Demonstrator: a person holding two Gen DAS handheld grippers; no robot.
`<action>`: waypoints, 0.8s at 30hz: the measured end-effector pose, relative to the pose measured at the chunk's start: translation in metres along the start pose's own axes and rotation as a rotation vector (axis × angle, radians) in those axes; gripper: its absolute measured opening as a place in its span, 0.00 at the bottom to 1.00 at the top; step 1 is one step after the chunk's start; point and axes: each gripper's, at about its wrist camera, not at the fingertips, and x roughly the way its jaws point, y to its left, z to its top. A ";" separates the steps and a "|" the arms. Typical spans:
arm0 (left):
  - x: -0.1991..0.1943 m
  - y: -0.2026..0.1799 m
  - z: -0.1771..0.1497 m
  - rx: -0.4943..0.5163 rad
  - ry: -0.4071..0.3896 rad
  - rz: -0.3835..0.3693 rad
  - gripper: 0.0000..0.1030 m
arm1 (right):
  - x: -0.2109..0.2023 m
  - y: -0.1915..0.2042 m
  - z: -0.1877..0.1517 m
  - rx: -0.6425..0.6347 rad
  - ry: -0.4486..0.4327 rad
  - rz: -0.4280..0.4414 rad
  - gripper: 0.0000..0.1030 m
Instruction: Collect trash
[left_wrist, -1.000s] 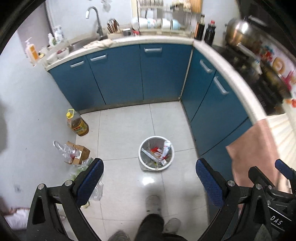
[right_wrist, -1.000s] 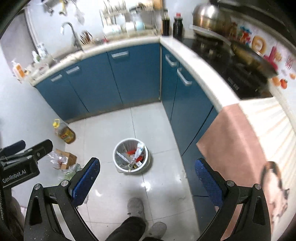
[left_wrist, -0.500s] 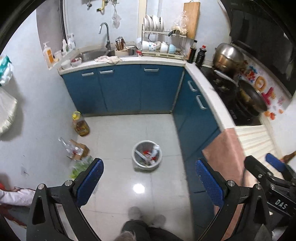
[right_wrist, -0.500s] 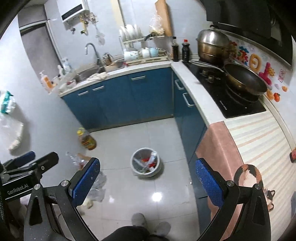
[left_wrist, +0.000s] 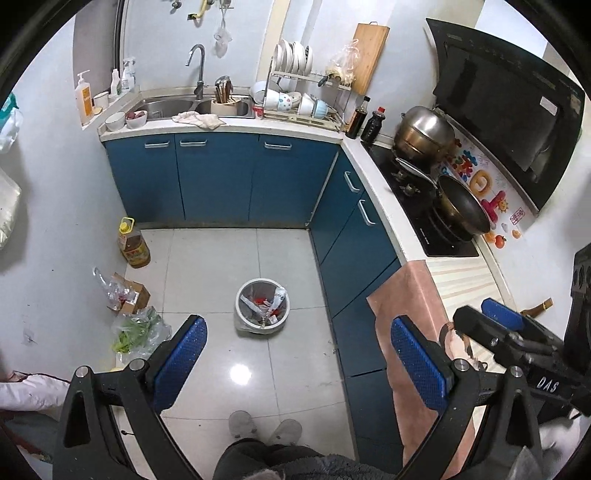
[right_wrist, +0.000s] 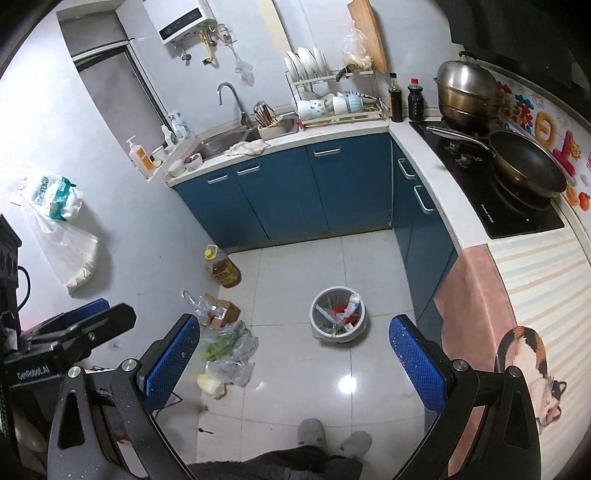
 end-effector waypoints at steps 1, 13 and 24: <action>-0.002 0.002 -0.002 -0.004 0.003 -0.004 0.99 | 0.000 0.001 0.000 0.001 0.001 0.002 1.00; -0.007 0.003 -0.007 -0.006 0.011 -0.030 1.00 | -0.002 0.003 -0.007 -0.005 0.024 0.004 1.00; 0.000 0.002 -0.006 -0.012 0.029 -0.046 1.00 | 0.000 -0.006 -0.008 0.004 0.034 0.008 1.00</action>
